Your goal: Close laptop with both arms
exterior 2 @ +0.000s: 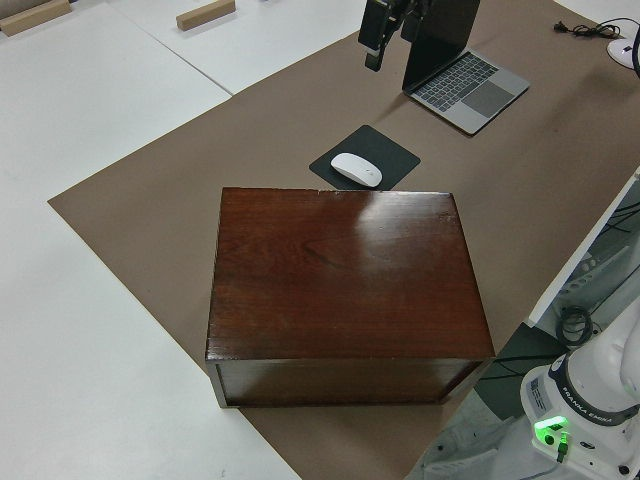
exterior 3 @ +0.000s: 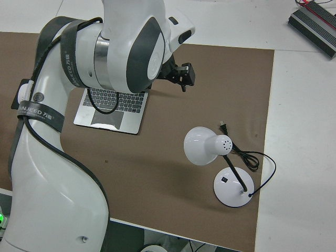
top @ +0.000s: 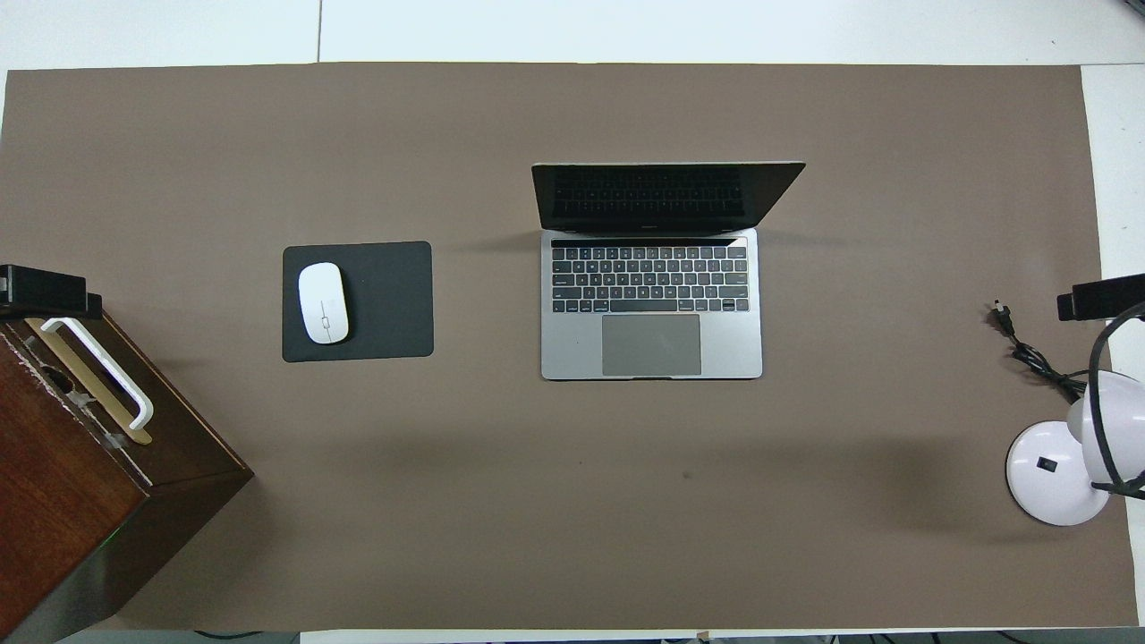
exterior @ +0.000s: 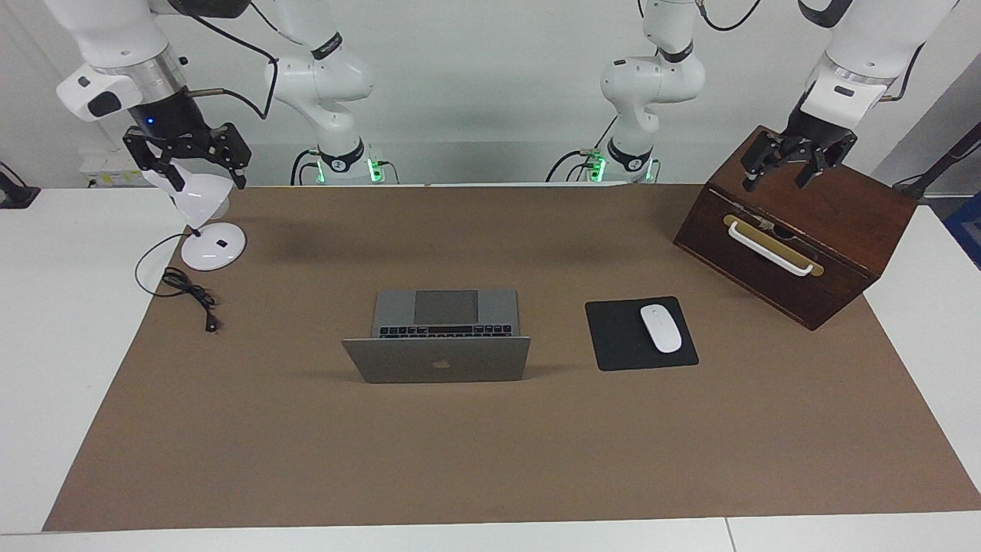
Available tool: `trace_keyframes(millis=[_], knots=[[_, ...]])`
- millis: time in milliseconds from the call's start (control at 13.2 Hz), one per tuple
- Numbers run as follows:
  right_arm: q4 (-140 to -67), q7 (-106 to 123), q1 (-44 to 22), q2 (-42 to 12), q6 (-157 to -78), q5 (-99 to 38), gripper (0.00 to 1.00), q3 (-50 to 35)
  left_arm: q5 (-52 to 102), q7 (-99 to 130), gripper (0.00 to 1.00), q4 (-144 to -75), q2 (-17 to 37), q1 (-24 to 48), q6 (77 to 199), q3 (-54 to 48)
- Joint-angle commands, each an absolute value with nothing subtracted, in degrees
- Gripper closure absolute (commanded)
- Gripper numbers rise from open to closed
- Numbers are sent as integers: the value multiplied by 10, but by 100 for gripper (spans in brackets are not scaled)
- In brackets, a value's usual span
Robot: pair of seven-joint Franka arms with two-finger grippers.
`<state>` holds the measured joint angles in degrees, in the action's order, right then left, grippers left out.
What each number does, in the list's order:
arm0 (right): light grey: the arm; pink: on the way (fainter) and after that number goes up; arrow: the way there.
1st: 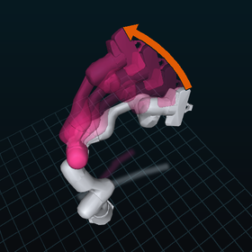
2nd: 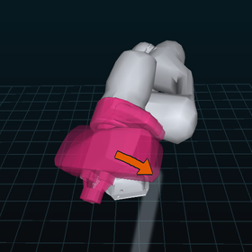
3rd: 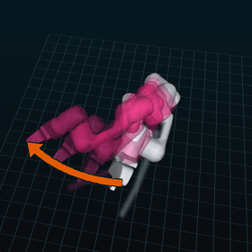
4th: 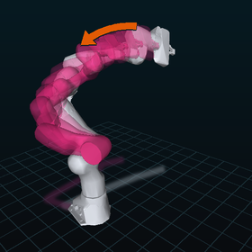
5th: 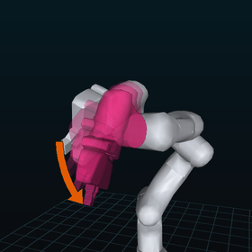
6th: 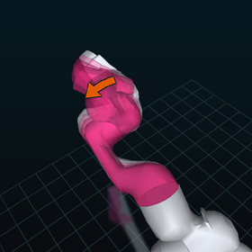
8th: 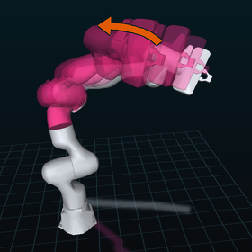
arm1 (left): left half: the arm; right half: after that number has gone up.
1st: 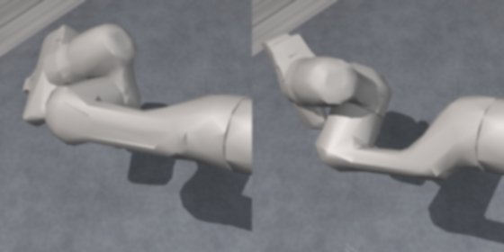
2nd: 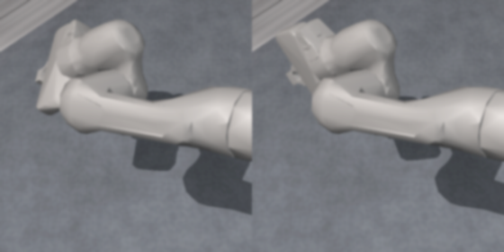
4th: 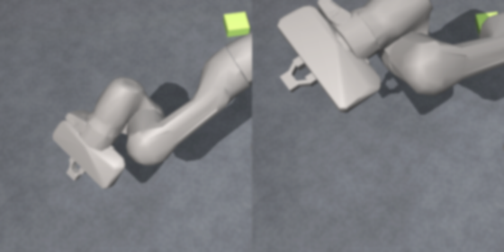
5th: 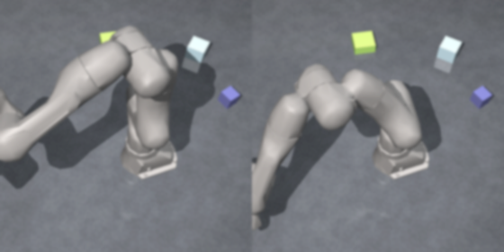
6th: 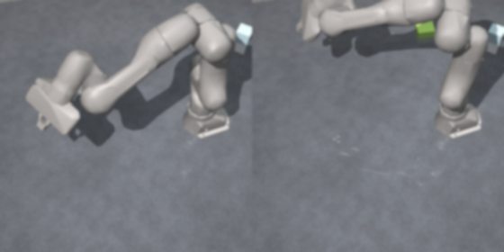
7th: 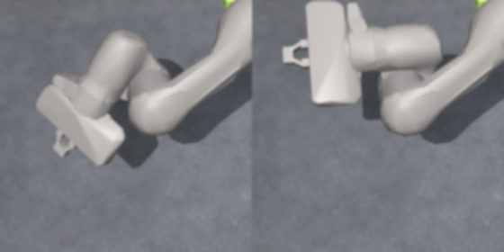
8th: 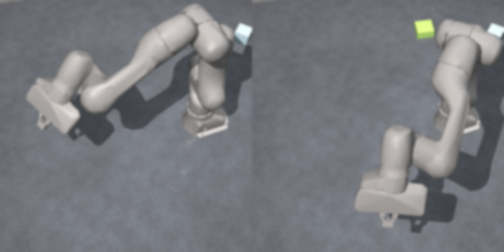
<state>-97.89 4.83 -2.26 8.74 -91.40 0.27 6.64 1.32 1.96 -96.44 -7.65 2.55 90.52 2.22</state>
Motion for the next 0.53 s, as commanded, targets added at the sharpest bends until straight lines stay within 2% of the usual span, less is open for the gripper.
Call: trace_keyframes(millis=[0, 228, 304, 380, 456], knots=[[-985, 24, -21, 97, -911, -7, 0, 65, 11, 21, 0, -974, -87, 22, 904, 21], [-984, 23, -21, 97, -910, -8, 0, 64, 11, 23, 0, -975, -86, 22, 905, 21], [-985, 23, -21, 97, -911, -8, 0, 65, 11, 24, 4, -975, -86, 22, 905, 21], [-986, 22, -20, 97, -913, -11, 0, 65, 11, 25, 25, -975, -86, 22, 905, 21], [-986, 18, -20, 97, -921, -14, 0, 66, 11, 25, 65, -975, -86, 22, 906, 21]])
